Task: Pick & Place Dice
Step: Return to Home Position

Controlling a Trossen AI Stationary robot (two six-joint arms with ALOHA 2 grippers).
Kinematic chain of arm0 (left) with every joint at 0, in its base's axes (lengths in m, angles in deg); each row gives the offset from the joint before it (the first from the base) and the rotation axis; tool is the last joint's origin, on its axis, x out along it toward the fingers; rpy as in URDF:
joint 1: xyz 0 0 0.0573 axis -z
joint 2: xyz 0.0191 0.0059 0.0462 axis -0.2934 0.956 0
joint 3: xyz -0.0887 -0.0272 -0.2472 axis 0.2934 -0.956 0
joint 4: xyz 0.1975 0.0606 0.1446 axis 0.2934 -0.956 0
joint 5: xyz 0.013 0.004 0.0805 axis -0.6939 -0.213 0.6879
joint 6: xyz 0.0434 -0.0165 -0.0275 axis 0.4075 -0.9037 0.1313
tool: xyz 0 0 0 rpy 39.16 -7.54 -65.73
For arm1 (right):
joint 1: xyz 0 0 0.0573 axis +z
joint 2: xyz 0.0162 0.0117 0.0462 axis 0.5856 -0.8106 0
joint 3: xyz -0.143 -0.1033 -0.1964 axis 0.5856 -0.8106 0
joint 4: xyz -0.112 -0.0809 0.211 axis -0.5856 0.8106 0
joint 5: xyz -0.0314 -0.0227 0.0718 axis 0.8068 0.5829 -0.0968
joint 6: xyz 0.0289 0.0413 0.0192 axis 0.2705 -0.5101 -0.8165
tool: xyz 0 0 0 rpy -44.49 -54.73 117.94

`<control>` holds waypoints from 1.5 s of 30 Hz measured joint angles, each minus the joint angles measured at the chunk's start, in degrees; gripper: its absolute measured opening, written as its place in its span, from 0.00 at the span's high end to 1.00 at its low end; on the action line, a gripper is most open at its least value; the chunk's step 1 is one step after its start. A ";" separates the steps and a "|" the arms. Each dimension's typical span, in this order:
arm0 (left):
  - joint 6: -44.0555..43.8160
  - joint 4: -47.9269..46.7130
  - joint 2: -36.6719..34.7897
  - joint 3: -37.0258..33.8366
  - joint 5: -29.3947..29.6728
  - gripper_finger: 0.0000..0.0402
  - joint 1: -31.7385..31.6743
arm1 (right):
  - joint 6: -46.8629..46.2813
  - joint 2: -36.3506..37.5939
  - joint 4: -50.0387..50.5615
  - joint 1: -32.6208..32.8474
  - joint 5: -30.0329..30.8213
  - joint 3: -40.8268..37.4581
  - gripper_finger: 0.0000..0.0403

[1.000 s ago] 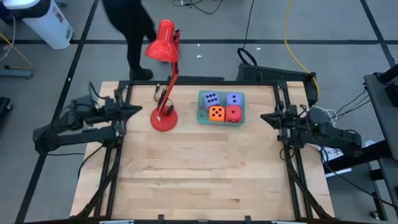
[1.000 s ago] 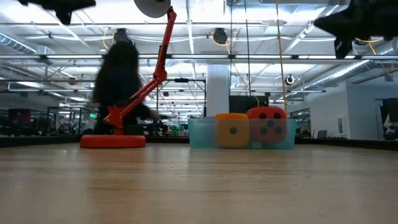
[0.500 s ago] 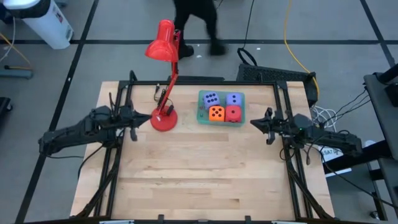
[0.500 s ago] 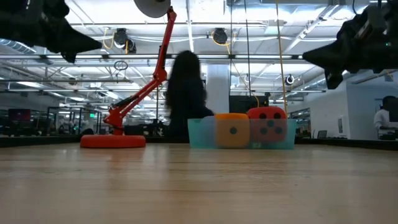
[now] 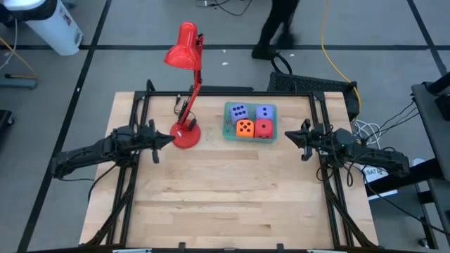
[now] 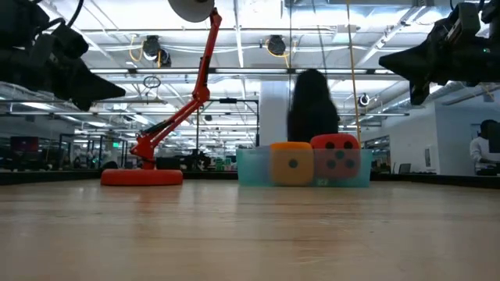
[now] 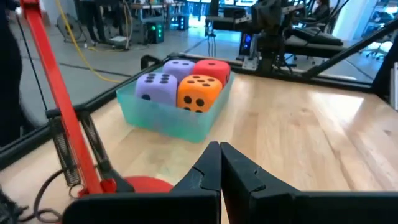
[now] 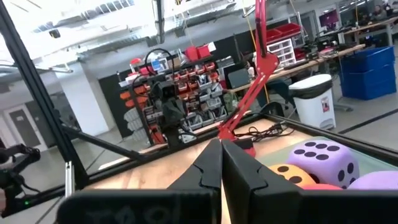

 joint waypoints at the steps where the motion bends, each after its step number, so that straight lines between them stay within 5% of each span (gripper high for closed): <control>1: 0.08 0.94 0.49 -0.08 -0.34 1.00 0.00 | -0.14 0.02 -0.02 0.00 0.02 0.00 1.00; 45: 2.31 1.56 0.67 -0.46 -0.56 0.94 0.00 | 5.78 -0.05 0.09 0.00 -0.24 -0.15 1.00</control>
